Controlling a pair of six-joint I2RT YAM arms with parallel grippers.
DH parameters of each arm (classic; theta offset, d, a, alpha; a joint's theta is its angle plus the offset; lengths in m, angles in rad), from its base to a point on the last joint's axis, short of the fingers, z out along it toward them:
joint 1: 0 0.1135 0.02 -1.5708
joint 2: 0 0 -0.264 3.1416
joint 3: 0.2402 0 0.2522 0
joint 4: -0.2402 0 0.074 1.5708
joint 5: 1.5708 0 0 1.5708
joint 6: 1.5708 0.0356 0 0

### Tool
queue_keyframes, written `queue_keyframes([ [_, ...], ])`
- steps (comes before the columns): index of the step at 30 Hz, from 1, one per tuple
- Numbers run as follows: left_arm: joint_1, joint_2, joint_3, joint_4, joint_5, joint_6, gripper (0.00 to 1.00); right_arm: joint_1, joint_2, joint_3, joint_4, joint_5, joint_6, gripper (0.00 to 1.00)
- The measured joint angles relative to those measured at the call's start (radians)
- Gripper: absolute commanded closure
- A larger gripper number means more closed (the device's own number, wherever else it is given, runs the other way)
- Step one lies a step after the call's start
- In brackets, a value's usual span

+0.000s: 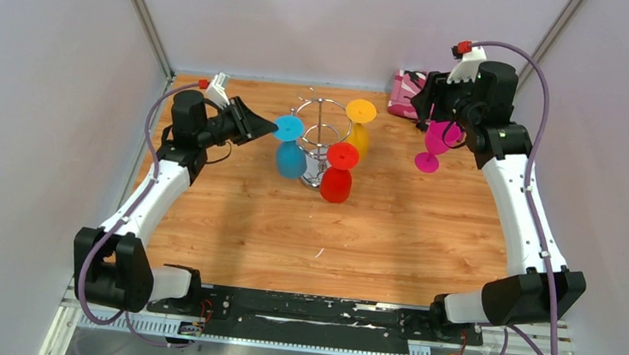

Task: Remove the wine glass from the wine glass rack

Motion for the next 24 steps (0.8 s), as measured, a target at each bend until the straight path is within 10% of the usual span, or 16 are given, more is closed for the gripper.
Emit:
queue_keyframes([
  [24, 0.0, -0.027, -0.002, -0.014, 0.02, -0.132, 1.0, 0.0, 0.0, -0.006, 0.024, -0.018, 0.008, 0.45],
])
